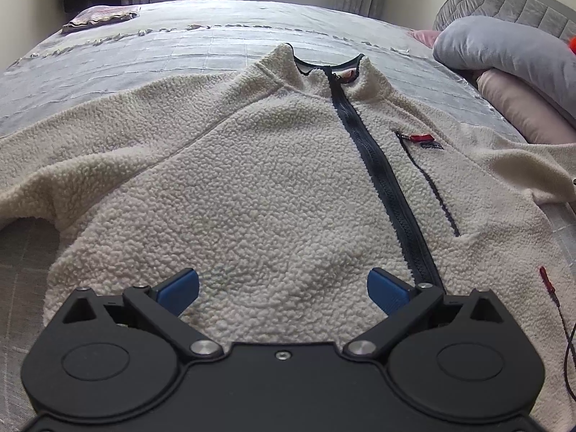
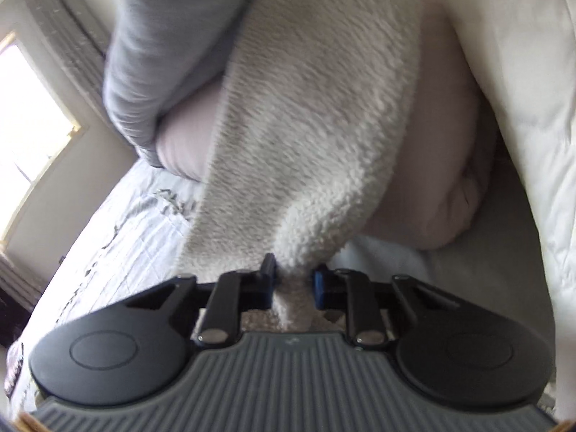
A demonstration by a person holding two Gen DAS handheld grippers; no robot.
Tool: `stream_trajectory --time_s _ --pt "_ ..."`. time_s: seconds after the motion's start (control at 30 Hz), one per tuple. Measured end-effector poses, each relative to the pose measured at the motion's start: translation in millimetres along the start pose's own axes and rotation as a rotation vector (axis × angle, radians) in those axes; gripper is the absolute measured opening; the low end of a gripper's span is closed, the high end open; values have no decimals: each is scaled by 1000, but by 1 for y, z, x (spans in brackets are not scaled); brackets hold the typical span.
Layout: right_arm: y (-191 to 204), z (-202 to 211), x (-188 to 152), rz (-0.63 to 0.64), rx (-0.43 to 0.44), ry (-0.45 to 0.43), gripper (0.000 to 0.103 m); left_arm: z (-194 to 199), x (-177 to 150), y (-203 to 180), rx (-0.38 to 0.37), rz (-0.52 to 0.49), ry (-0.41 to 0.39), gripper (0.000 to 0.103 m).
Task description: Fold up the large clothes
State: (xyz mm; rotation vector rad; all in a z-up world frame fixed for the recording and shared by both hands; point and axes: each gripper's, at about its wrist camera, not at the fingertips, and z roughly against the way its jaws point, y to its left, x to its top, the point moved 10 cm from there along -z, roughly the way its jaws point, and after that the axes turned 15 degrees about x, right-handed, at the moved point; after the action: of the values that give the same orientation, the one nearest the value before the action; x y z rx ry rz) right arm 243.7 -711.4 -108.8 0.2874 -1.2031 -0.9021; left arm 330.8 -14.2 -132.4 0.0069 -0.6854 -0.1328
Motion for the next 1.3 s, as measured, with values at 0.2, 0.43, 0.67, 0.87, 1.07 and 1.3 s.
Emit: stream_trajectory --time_s 0.2,0.43,0.67,0.87,1.07,1.3 --pt "90 11 12 238 98 -4 14 3 11 4 -21 34 -17 101" --pt "240 18 -38 513 307 116 13 7 22 18 -29 75 -39 101" --pt "355 24 -180 719 491 387 13 13 27 33 -24 102 -38 101" --pt "356 13 -340 905 427 765 52 12 26 29 -27 72 -28 101" --pt "332 57 -352 1096 408 795 75 7 39 18 -6 23 -43 101" --pt "310 75 -238 888 463 608 81 -1 71 -51 -53 -35 -88 101"
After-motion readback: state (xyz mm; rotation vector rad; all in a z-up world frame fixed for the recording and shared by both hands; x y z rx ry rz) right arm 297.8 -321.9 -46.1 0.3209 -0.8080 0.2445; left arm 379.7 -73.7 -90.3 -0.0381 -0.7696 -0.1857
